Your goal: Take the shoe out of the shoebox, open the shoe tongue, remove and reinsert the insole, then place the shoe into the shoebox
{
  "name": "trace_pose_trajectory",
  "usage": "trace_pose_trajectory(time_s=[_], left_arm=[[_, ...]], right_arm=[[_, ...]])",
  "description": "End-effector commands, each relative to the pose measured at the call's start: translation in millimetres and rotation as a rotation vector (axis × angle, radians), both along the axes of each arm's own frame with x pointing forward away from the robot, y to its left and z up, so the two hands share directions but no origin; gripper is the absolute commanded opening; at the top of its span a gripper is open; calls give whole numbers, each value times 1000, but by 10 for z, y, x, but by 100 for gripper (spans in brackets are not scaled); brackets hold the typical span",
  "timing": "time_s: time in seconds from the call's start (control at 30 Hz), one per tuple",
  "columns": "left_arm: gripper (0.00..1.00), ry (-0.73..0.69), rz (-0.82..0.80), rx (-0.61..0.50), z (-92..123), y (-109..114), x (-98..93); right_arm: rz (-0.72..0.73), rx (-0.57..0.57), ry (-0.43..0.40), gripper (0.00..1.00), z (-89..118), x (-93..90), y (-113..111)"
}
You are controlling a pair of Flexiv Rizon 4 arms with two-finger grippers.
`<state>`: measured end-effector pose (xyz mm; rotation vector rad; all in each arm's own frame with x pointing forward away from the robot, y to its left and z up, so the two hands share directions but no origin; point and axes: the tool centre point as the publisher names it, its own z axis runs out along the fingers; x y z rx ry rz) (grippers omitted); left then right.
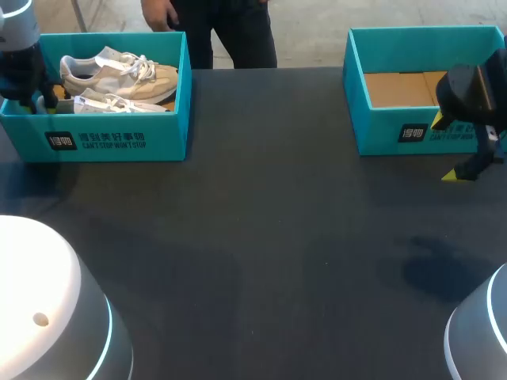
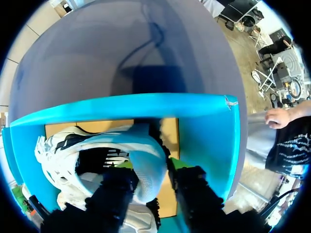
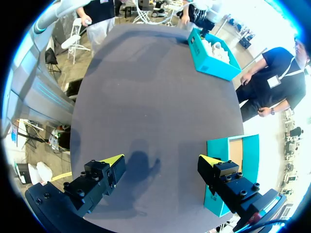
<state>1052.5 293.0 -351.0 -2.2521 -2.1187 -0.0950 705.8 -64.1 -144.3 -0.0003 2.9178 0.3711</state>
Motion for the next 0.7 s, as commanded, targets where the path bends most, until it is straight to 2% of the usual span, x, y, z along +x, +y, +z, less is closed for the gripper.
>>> trace_pose_trajectory(time_s=[0.03, 0.17, 0.23, 0.47, 0.7], left_arm=[[22, 6, -2, 1, 8, 5, 13], [4, 7, -8, 8, 16, 15, 6], [0, 10, -10, 10, 20, 20, 3], [0, 36, -18, 4, 143, 32, -8], [0, 41, -27, -8, 438, 45, 25]], right_arm=[[0, -3, 4, 100, -9, 25, 11], [0, -3, 4, 100, -9, 25, 11], [0, -3, 4, 100, -9, 25, 11], [0, -3, 4, 100, -9, 25, 11], [0, -3, 4, 100, -9, 25, 11]])
